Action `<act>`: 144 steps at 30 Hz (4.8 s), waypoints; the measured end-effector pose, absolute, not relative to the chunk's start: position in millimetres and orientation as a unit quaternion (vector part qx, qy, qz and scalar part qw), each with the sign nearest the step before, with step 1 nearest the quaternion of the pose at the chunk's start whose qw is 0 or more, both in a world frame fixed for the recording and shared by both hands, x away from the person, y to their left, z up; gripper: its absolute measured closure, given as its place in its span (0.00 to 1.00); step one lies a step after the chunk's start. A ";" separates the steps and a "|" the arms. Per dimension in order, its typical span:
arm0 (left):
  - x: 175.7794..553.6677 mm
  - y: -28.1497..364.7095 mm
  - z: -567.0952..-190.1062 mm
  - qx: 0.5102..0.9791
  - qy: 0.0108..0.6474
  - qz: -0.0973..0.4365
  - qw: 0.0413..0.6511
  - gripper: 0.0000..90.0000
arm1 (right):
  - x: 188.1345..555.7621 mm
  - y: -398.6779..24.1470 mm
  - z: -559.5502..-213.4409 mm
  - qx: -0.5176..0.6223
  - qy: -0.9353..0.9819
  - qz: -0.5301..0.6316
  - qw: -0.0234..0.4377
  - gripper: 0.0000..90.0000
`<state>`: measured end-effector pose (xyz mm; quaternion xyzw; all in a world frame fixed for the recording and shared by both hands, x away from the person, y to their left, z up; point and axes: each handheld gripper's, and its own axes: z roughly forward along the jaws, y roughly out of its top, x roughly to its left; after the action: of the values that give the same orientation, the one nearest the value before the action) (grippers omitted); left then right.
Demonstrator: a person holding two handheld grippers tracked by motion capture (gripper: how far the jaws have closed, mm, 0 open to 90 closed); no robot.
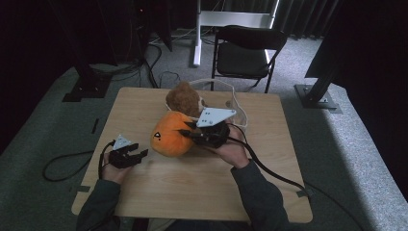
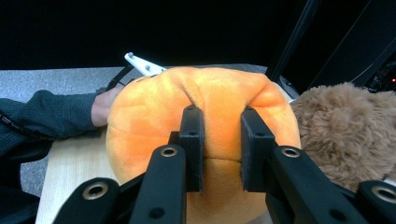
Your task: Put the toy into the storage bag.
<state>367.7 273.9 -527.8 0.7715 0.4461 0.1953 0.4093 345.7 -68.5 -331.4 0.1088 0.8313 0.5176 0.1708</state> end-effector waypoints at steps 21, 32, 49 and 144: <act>369.5 272.2 -531.5 0.775 0.447 0.193 0.403 0.48 | 346.5 -84.1 -316.2 0.119 0.819 0.529 0.189 0.82; 369.8 271.3 -532.4 0.778 0.445 0.194 0.399 0.47 | 347.3 -90.7 -309.9 0.121 0.812 0.536 0.196 0.82; 369.3 268.6 -533.5 0.782 0.442 0.197 0.394 0.46 | 347.0 -99.5 -300.3 0.128 0.806 0.539 0.211 0.82; 370.8 257.5 -542.1 0.806 0.427 0.187 0.365 0.46 | 370.8 -150.9 -263.4 0.197 0.769 0.541 0.277 0.82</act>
<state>370.8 257.5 -542.1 0.8059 0.4270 0.1874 0.3649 370.8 -150.9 -263.4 0.1965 0.7690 0.5414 0.2772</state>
